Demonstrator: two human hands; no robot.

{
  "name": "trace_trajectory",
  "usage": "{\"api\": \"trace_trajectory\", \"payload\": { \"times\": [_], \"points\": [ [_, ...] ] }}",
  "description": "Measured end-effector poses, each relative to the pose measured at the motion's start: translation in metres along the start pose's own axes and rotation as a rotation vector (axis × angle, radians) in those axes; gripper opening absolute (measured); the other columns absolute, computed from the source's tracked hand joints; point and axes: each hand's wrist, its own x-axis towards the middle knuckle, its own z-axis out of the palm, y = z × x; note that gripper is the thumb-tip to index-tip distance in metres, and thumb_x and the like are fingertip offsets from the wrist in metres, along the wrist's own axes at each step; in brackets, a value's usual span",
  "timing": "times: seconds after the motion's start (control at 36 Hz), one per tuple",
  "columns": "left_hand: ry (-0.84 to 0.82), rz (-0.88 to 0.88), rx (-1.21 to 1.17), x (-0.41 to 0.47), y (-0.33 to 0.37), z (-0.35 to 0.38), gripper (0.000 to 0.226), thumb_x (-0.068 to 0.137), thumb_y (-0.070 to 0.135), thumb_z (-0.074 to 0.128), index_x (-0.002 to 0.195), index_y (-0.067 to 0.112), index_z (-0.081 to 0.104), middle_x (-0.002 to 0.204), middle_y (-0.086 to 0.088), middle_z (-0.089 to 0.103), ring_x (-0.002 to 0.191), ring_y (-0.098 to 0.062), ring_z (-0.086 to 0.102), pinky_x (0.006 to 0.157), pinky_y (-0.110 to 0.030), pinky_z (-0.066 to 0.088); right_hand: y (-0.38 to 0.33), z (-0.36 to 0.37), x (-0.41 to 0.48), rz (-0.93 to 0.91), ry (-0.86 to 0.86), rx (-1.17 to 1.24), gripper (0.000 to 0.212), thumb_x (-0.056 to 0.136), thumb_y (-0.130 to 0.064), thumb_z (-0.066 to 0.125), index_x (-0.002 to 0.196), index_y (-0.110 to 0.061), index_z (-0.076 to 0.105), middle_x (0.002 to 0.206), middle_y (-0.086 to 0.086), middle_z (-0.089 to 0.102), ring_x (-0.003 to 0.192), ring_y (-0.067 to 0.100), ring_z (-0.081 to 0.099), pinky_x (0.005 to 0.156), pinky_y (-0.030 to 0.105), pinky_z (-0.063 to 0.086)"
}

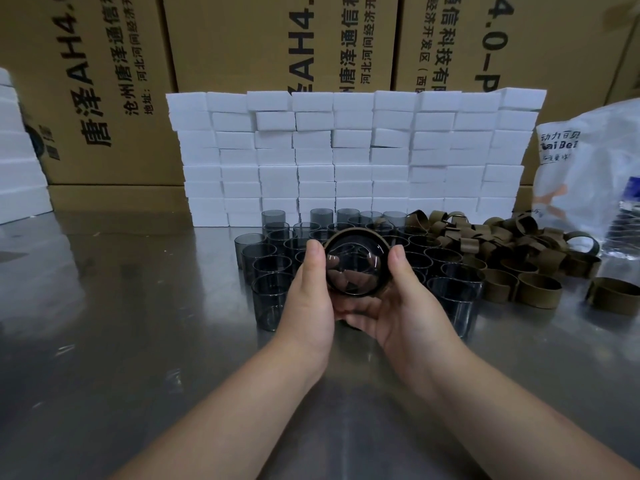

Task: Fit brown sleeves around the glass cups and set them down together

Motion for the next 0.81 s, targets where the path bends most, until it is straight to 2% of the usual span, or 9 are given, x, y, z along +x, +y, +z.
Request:
{"api": "trace_trajectory", "payload": {
  "times": [0.11,0.19,0.33,0.47,0.61,0.67,0.75,0.78,0.81],
  "points": [
    [0.001,-0.003,0.019,0.001,-0.001,-0.001,0.065,0.064,0.067,0.033,0.096,0.013,0.052,0.058,0.004,0.066,0.052,-0.011,0.064,0.049,-0.021,0.048,0.0,-0.001,0.0,-0.007,0.0,0.005,0.075,0.061,-0.063,0.053,0.117,-0.014,0.062,0.111,0.018,0.067,0.074,0.021,0.066,0.068,0.03,0.051],
    [0.007,-0.009,0.033,0.002,-0.001,-0.001,0.057,0.081,0.061,0.031,0.098,0.011,0.052,0.056,0.004,0.065,0.05,-0.01,0.063,0.047,-0.019,0.047,-0.001,-0.001,0.0,-0.004,0.004,0.014,0.075,0.063,-0.061,0.053,0.118,-0.012,0.061,0.112,0.02,0.067,0.075,0.023,0.066,0.07,0.032,0.051],
    [-0.019,-0.026,0.044,0.004,-0.002,-0.005,0.05,0.093,0.052,0.027,0.099,0.009,0.051,0.053,0.005,0.063,0.046,-0.008,0.061,0.044,-0.015,0.046,-0.002,-0.002,0.001,0.001,-0.002,0.059,0.07,0.067,-0.056,0.052,0.12,-0.01,0.06,0.113,0.022,0.065,0.071,0.022,0.066,0.06,0.026,0.052],
    [-0.033,-0.024,0.038,0.004,-0.002,-0.004,0.048,0.092,0.051,0.03,0.09,0.012,0.057,0.055,0.006,0.061,0.048,-0.009,0.061,0.045,-0.017,0.046,-0.001,-0.005,0.001,-0.002,-0.009,0.068,0.069,0.069,-0.053,0.051,0.12,-0.007,0.06,0.099,0.014,0.07,0.067,0.02,0.067,0.058,0.024,0.053],
    [-0.065,-0.031,0.0,0.003,0.0,-0.005,0.048,0.07,0.057,0.041,0.084,0.015,0.058,0.055,0.005,0.057,0.048,-0.01,0.059,0.046,-0.019,0.047,-0.002,-0.006,0.001,0.003,-0.016,0.096,0.068,0.071,-0.05,0.051,0.12,-0.003,0.059,0.095,0.015,0.07,0.065,0.02,0.067,0.054,0.023,0.052],
    [-0.063,-0.034,-0.024,0.003,0.001,-0.005,0.053,0.07,0.056,0.042,0.091,0.011,0.059,0.061,-0.002,0.059,0.055,-0.015,0.06,0.05,-0.022,0.049,-0.002,-0.007,0.002,0.007,-0.019,0.111,0.068,0.071,-0.049,0.051,0.12,-0.001,0.058,0.09,0.014,0.07,0.063,0.019,0.067,0.052,0.023,0.052],
    [-0.041,-0.044,-0.019,0.0,0.006,-0.003,0.073,0.073,0.056,0.041,0.117,-0.001,0.054,0.102,-0.032,0.059,0.083,-0.03,0.057,0.067,-0.033,0.049,-0.002,-0.008,0.002,0.009,-0.03,0.119,0.067,0.073,-0.049,0.05,0.119,0.0,0.059,0.087,0.013,0.071,0.064,0.02,0.066,0.054,0.024,0.052],
    [-0.035,-0.046,-0.011,-0.001,0.007,-0.002,0.075,0.073,0.056,0.041,0.121,-0.001,0.052,0.109,-0.033,0.057,0.086,-0.031,0.057,0.069,-0.034,0.05,-0.002,-0.009,0.003,0.009,-0.032,0.12,0.066,0.073,-0.049,0.049,0.118,-0.001,0.059,0.087,0.014,0.071,0.064,0.02,0.066,0.055,0.024,0.053],
    [-0.042,-0.044,-0.006,-0.001,0.007,-0.003,0.075,0.073,0.056,0.041,0.121,-0.001,0.052,0.105,-0.03,0.061,0.084,-0.029,0.059,0.067,-0.032,0.051,-0.002,-0.009,0.003,0.011,-0.033,0.119,0.065,0.073,-0.049,0.049,0.117,-0.002,0.06,0.088,0.013,0.071,0.065,0.02,0.066,0.055,0.024,0.053]
  ]
}}
